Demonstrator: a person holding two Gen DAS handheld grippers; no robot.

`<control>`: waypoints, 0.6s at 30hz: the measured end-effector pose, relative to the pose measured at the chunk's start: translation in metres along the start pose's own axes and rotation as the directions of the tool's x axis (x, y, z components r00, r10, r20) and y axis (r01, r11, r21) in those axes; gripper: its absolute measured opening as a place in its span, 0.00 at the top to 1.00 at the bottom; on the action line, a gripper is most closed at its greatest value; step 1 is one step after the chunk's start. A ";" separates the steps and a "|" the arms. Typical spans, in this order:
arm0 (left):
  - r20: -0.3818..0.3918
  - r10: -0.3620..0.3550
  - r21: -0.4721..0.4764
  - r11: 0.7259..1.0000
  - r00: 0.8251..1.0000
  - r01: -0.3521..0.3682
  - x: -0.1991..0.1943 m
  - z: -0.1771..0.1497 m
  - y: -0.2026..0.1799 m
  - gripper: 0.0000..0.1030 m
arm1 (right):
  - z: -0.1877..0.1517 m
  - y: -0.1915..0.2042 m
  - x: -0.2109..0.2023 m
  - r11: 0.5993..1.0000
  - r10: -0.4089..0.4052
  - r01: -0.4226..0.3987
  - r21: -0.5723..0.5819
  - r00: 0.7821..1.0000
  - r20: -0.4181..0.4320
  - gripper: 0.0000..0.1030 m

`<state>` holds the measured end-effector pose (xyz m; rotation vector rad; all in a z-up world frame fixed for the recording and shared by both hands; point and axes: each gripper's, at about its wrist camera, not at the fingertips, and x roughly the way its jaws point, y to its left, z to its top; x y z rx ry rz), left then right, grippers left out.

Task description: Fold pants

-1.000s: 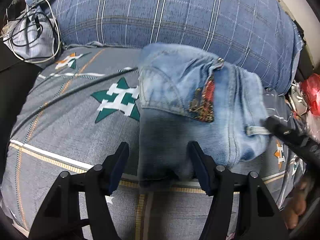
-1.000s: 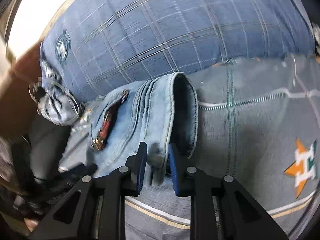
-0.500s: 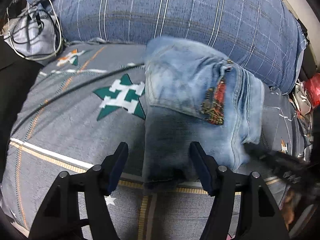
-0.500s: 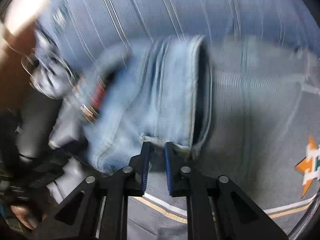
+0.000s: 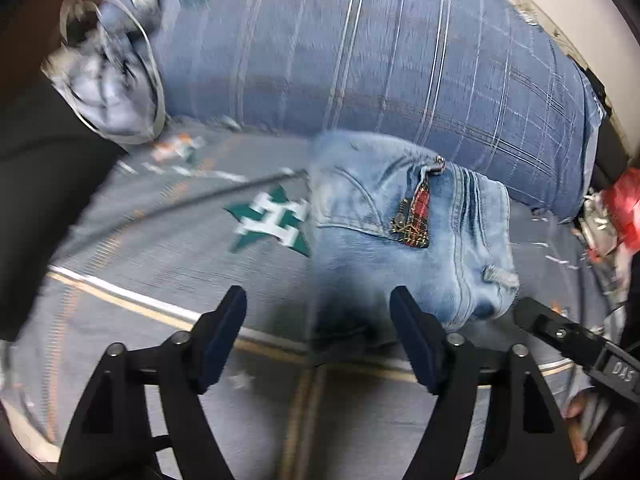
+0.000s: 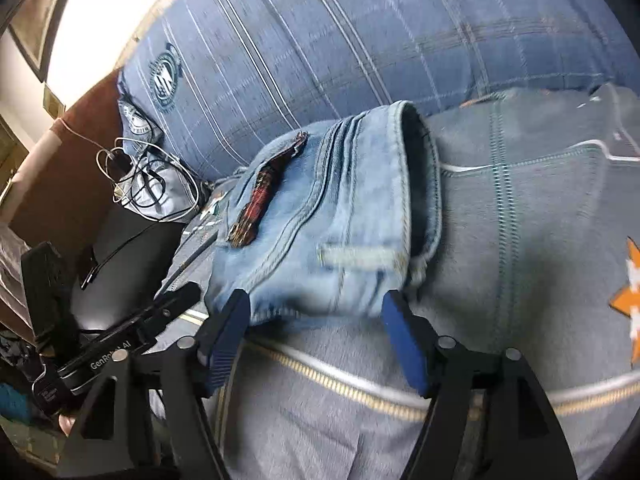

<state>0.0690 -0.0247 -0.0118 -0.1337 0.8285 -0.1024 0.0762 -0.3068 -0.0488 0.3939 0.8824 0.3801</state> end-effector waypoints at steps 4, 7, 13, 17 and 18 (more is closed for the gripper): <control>0.124 0.043 0.080 0.995 0.991 -0.053 -0.033 -0.023 -0.013 0.13 | -0.018 0.002 -0.022 1.000 -0.019 0.019 0.003 0.998 0.060 0.31; 0.179 0.045 0.129 0.989 0.983 -0.069 -0.050 -0.039 -0.019 0.08 | -0.029 -0.001 -0.040 0.999 -0.003 -0.001 0.035 0.994 0.112 0.29; 0.250 0.058 0.093 0.992 0.966 -0.084 -0.069 -0.054 -0.011 0.01 | -0.053 0.004 -0.061 0.996 -0.073 0.062 0.057 0.972 0.223 0.21; 0.277 0.080 0.039 0.995 0.957 -0.095 -0.078 -0.054 -0.006 0.01 | -0.060 0.016 -0.071 0.993 -0.112 0.117 0.001 0.954 0.279 0.18; 0.277 0.080 0.029 0.995 0.958 -0.091 -0.079 -0.054 -0.005 0.01 | -0.062 0.020 -0.075 0.992 -0.111 0.123 -0.024 0.950 0.291 0.18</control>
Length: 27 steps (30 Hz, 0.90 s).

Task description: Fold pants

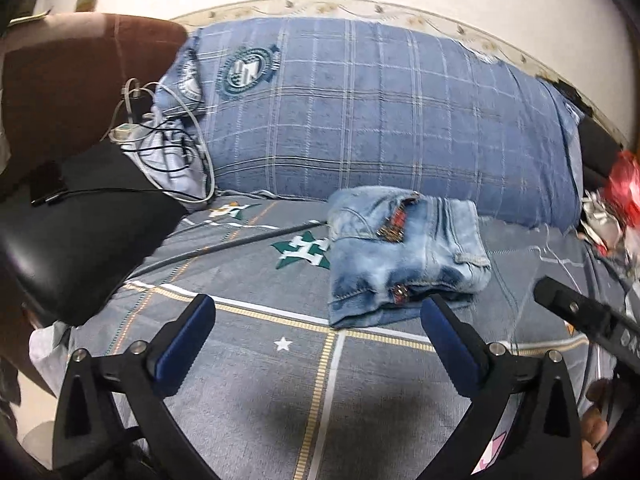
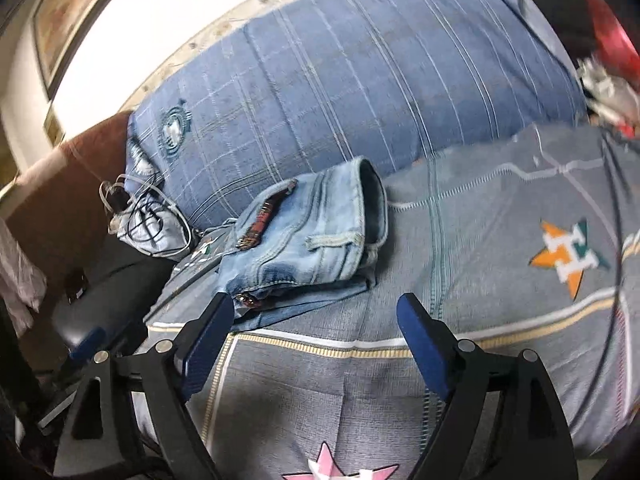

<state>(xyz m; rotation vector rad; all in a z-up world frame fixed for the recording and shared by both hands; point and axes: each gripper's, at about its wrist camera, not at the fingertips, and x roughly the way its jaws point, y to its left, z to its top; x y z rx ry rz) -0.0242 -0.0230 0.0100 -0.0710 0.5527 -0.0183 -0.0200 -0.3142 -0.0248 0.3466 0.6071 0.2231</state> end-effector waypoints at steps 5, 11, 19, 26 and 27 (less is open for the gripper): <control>-0.008 0.005 0.033 0.999 1.000 -0.005 -0.008 0.000 -0.003 0.01 | -0.003 0.010 -0.016 0.998 0.055 -0.054 -0.036 0.998 0.024 0.18; 0.000 0.036 0.117 0.993 0.999 -0.035 -0.016 0.000 -0.015 0.01 | -0.007 0.018 -0.026 0.996 0.064 -0.060 -0.064 0.997 0.053 0.18; -0.038 0.011 0.132 0.991 0.999 -0.006 -0.012 -0.001 -0.023 0.01 | -0.006 0.020 -0.030 0.993 0.099 -0.092 -0.067 0.990 0.096 0.18; -0.105 0.009 0.116 0.993 0.994 0.004 0.000 -0.001 -0.022 0.01 | -0.003 0.018 -0.026 0.990 0.141 -0.138 -0.040 0.986 0.088 0.18; -0.114 0.006 0.114 0.994 0.993 0.007 0.002 -0.002 -0.022 0.01 | -0.003 0.019 -0.025 0.989 0.146 -0.143 -0.039 0.986 0.082 0.18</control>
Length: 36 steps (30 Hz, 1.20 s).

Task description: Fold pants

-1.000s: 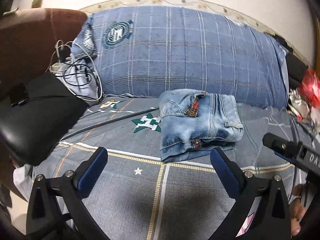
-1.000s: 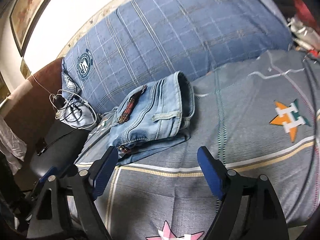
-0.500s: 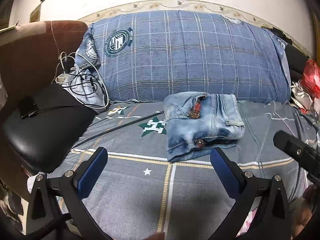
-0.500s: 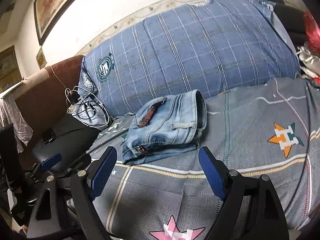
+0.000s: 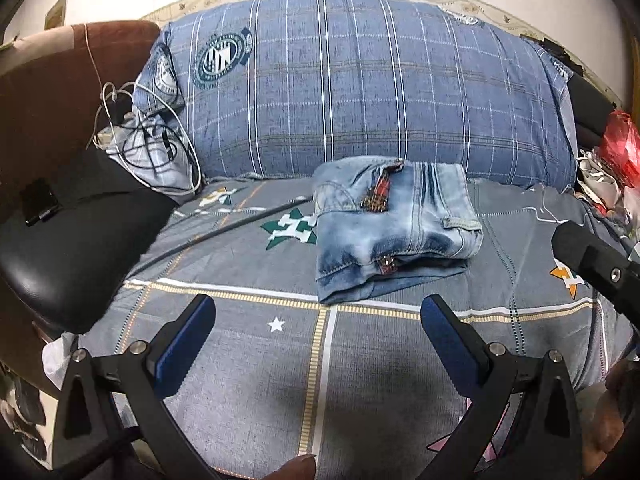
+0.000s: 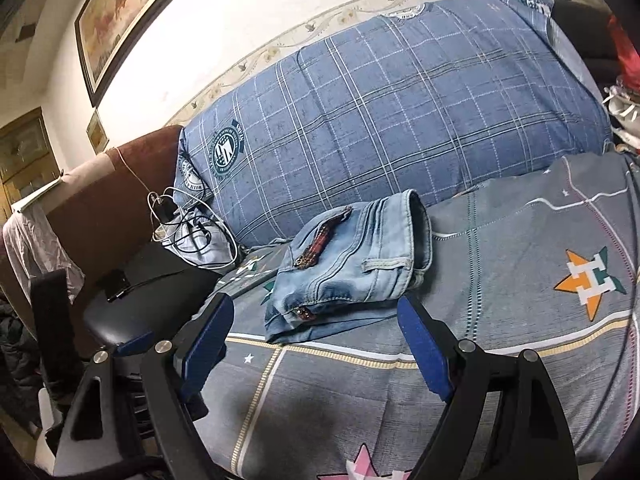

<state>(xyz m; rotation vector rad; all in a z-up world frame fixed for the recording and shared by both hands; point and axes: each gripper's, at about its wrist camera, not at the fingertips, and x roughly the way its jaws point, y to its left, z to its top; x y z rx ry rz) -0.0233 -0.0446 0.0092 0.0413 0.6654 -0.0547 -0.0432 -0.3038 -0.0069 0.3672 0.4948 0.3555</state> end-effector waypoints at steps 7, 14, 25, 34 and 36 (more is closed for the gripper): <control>-0.031 -0.013 0.000 1.000 0.999 0.013 0.007 -0.002 0.002 0.01 | 0.000 0.002 0.013 1.000 0.026 -0.026 0.001 0.999 -0.034 0.18; -0.043 -0.031 -0.012 0.999 0.999 0.031 0.008 -0.001 0.007 0.01 | -0.002 0.002 0.021 1.000 0.026 -0.025 0.005 0.998 -0.052 0.18; -0.042 -0.025 -0.011 1.000 0.999 0.025 0.008 -0.001 0.007 0.01 | -0.003 0.002 0.023 1.000 0.020 -0.020 0.009 0.998 -0.056 0.18; -0.037 -0.014 -0.004 1.000 0.999 0.014 0.007 -0.002 0.005 0.01 | -0.003 -0.001 0.021 0.999 0.024 -0.023 0.023 0.998 -0.052 0.18; -0.037 -0.013 -0.005 1.000 0.999 0.013 0.007 -0.002 0.005 0.01 | -0.003 -0.001 0.020 0.999 0.025 -0.023 0.025 0.998 -0.052 0.18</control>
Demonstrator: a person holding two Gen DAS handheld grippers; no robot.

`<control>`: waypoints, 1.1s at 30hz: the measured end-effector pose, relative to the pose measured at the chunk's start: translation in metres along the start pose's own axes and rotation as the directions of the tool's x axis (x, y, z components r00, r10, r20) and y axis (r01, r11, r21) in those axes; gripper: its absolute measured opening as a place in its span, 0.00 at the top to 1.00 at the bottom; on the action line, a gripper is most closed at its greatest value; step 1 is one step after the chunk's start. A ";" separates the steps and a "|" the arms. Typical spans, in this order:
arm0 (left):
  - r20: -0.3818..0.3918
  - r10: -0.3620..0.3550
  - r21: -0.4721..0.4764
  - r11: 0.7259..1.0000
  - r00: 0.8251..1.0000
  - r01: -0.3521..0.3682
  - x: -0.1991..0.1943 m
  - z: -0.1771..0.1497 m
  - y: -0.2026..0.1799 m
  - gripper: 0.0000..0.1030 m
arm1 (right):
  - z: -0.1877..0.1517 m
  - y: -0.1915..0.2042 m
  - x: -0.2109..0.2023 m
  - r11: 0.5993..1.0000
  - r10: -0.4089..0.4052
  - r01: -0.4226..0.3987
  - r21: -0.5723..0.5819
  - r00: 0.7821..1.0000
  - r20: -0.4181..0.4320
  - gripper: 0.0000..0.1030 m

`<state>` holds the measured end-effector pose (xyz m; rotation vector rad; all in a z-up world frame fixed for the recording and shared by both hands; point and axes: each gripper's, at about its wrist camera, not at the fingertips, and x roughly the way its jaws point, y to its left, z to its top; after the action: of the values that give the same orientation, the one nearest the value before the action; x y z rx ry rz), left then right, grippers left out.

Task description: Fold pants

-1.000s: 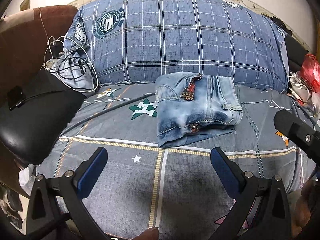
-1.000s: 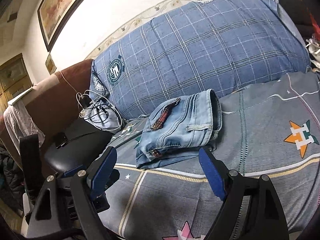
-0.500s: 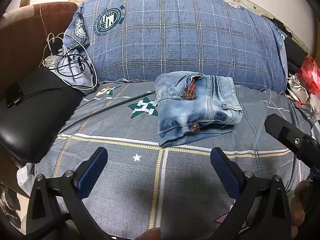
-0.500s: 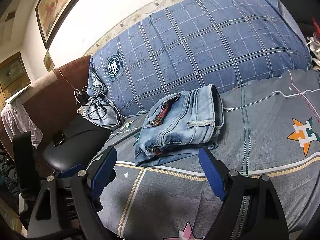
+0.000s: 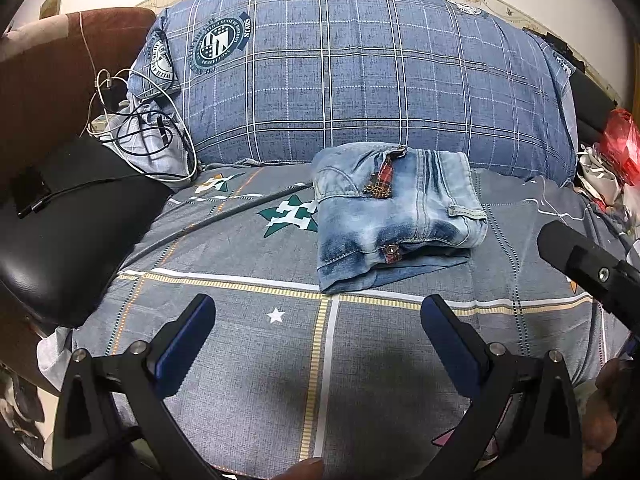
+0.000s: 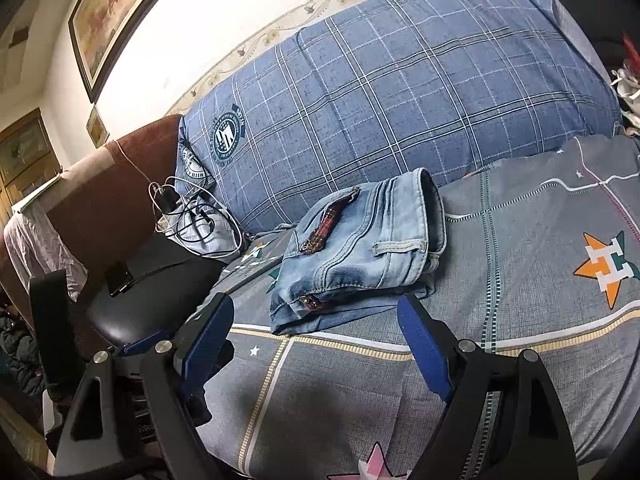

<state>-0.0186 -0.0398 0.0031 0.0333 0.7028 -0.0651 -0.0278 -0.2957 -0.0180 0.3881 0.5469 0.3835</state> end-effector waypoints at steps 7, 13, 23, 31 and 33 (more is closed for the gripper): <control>-0.003 0.004 -0.006 1.000 1.000 -0.004 0.001 0.000 0.001 0.01 | 0.001 -0.003 -0.001 1.000 0.004 -0.004 0.010 1.000 -0.001 0.18; -0.002 0.013 -0.007 1.000 1.000 -0.013 0.003 0.000 0.001 0.01 | 0.001 -0.004 0.002 1.000 0.004 -0.004 0.016 1.000 -0.008 0.18; -0.004 0.017 -0.017 1.000 1.000 -0.017 0.004 -0.001 0.003 0.01 | 0.003 -0.007 0.004 1.000 0.000 0.000 0.018 1.000 -0.011 0.18; -0.003 0.017 -0.015 1.000 1.000 -0.017 0.004 -0.001 0.003 0.01 | 0.003 -0.009 0.003 1.000 0.001 -0.001 0.024 1.000 -0.013 0.18; -0.002 0.018 -0.015 1.000 1.000 -0.018 0.004 -0.001 0.003 0.01 | 0.003 -0.009 0.003 1.000 0.002 -0.001 0.024 1.000 -0.014 0.18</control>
<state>-0.0161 -0.0372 0.0003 0.0258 0.7048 -0.0428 -0.0212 -0.3026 -0.0212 0.4093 0.5650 0.3814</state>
